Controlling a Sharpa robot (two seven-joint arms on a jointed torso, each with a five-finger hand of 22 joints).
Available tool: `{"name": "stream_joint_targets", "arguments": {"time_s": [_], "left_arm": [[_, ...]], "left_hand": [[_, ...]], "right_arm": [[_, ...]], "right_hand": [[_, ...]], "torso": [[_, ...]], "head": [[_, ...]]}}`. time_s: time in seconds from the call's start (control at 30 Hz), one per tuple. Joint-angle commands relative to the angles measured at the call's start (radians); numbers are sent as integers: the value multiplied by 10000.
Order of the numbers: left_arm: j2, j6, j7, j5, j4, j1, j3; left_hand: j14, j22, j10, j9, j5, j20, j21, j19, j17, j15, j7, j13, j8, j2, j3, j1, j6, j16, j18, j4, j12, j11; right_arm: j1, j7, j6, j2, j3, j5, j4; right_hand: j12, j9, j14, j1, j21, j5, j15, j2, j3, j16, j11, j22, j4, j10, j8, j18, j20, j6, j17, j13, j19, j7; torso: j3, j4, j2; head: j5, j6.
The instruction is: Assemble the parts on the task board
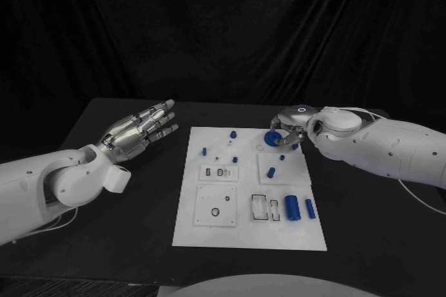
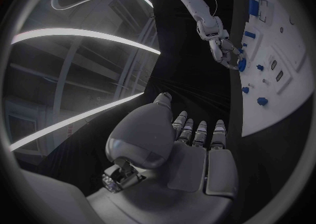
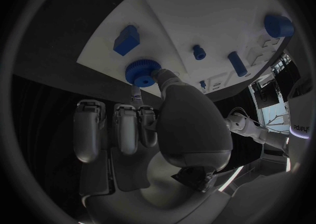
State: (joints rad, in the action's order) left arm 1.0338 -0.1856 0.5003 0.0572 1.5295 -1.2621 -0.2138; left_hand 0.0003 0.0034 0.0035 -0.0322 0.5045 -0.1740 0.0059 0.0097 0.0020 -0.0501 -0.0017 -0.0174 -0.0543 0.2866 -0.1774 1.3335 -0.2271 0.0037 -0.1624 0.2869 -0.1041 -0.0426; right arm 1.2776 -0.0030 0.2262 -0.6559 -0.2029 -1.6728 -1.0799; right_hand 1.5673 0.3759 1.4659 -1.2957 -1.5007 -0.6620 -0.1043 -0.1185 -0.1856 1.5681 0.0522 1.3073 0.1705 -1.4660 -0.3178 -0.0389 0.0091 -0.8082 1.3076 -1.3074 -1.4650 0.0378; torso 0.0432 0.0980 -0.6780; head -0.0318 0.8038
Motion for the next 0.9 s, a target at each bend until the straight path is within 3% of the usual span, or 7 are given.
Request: {"name": "stream_joint_targets", "arguments": {"time_s": [0.03, 0.2, 0.5, 0.9], "left_arm": [[7, -176, 74, -1, 12, 14, 9], [16, -202, 46, -1, 12, 15, 9], [21, -239, -13, -1, 16, 16, 9], [-11, -290, -65, -2, 13, 16, 9]], "left_hand": [[17, 17, 18, -12, 51, -69, 10, -20, -1, -89, 26, -15, -52, -11, 70, 103, -21, 4, -178, -10, -56, 58], [21, 21, 21, -13, 50, -82, 15, -14, 2, -102, 36, -17, -56, -10, 75, 108, -28, 11, -178, -6, -68, 70], [29, 29, 34, -13, 46, -121, 28, 3, 8, -144, 62, -24, -61, -14, 83, 118, -25, 26, -179, 3, -112, 104], [38, 39, 49, -12, 44, -165, 43, 22, 14, -181, 85, -30, -63, -17, 88, 124, -15, 42, -180, 8, -153, 139]], "right_arm": [[-82, 107, 325, -78, -43, -106, -116], [60, 95, 519, -213, -43, -107, -476], [516, 54, 510, -277, -43, 53, -1199], [646, 237, 157, 308, -41, 445, -1367]], "right_hand": [[35, 1565, 1049, -85, 7, -184, 58, 19, -104, 27, -78, 1993, 17, -1048, -1682, 135, 51, 118, 2632, -2634, -485, 23], [35, 1652, 1049, -15, -28, -278, 67, -9, -137, 27, -92, 2029, 55, -1048, -1822, 148, 60, 105, 2632, -2634, -518, 38], [35, 1700, 1049, 79, -47, -353, 77, -32, -165, 27, -104, 2050, 125, -1048, -1913, 155, 68, 81, 2632, -2634, -536, 55], [35, 1691, 1049, 151, -54, -283, 91, -44, -196, 27, -130, 2060, 183, -1048, -1907, 158, 78, 122, 2632, -2634, -545, 96]], "torso": [[-2, 5, -2], [-5, -7, 2], [-1, -20, 1], [5, 10, 6]], "head": [[22, 13], [44, 35], [66, 69], [84, 109]]}}
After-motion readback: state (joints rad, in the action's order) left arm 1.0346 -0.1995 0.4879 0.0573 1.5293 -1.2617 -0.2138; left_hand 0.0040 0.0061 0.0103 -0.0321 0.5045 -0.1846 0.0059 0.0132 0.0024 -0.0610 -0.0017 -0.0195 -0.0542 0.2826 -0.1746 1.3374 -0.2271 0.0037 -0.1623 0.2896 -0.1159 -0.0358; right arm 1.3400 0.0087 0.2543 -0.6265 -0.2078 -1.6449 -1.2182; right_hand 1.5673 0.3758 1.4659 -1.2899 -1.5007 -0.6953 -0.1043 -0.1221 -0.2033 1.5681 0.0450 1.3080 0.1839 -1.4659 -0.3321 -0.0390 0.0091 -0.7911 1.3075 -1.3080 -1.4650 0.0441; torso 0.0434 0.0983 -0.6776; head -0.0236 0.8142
